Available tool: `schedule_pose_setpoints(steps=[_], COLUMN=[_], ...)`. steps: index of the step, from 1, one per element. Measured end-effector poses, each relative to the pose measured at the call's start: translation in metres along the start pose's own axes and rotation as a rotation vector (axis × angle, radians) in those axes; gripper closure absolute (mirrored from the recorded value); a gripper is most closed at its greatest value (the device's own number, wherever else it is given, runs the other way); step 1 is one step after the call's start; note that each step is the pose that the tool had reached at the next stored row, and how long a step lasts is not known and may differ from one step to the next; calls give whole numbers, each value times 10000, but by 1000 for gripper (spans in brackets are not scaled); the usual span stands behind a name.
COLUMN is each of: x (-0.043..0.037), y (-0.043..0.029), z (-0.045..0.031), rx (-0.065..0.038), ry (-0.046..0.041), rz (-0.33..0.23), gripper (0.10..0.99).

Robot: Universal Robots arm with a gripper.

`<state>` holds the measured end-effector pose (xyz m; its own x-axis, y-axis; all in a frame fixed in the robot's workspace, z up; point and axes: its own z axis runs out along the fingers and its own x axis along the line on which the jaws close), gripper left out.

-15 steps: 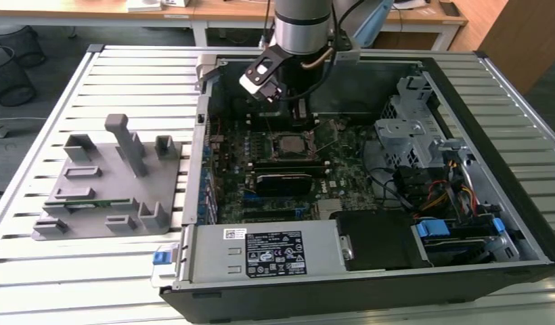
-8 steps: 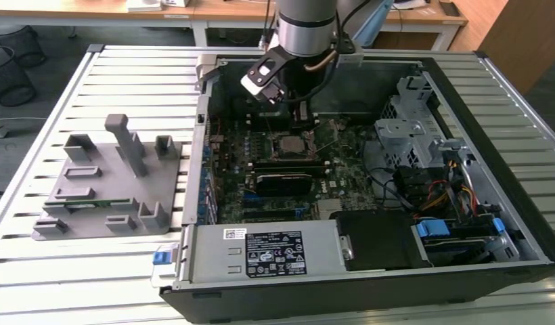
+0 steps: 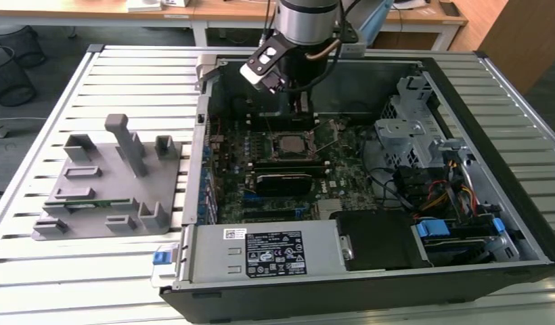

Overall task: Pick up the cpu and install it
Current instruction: 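Close the cpu cover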

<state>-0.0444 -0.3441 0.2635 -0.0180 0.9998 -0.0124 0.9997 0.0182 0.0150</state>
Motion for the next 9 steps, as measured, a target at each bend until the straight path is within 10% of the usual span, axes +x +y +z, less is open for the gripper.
schedule_pose_setpoints(steps=[9], x=[-118], y=[0], z=[3], rx=[-2], ry=[8], rz=[-76], gripper=[980])
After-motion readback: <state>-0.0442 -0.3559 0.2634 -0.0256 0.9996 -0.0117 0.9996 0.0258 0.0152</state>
